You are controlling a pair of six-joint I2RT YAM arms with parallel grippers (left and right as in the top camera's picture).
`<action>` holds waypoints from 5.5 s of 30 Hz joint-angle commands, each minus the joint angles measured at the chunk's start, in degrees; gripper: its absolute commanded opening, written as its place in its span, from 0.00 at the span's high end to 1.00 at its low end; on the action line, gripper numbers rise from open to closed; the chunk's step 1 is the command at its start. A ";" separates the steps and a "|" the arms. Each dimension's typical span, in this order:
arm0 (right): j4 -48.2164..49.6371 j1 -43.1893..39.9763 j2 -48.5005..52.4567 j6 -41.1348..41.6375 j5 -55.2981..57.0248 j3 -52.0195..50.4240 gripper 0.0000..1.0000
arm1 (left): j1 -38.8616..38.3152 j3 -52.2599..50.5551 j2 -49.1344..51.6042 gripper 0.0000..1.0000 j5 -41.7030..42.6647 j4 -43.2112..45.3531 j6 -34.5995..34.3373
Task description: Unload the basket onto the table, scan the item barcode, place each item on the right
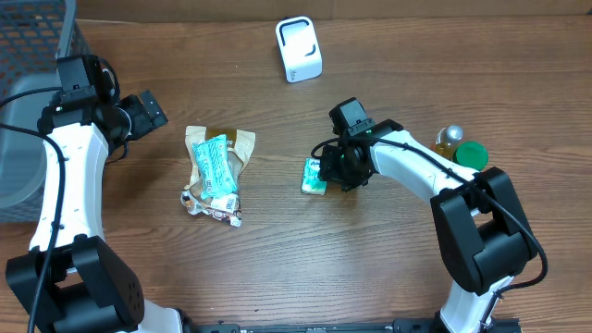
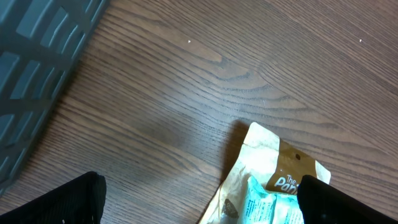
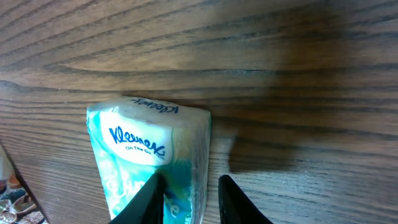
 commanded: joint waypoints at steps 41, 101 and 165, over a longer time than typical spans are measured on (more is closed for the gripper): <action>8.61 -2.40 -1.42 -2.99 -13.94 -6.67 0.96 | -0.39 1.07 0.13 0.00 0.35 0.07 -0.37; -30.58 -15.23 -34.56 -58.55 -75.49 -6.60 0.96 | -0.39 1.07 0.13 0.00 0.35 0.07 -0.37; -16.52 -15.15 -34.53 -30.84 -37.59 -6.62 0.96 | -0.39 1.07 0.13 0.00 0.35 0.07 -0.37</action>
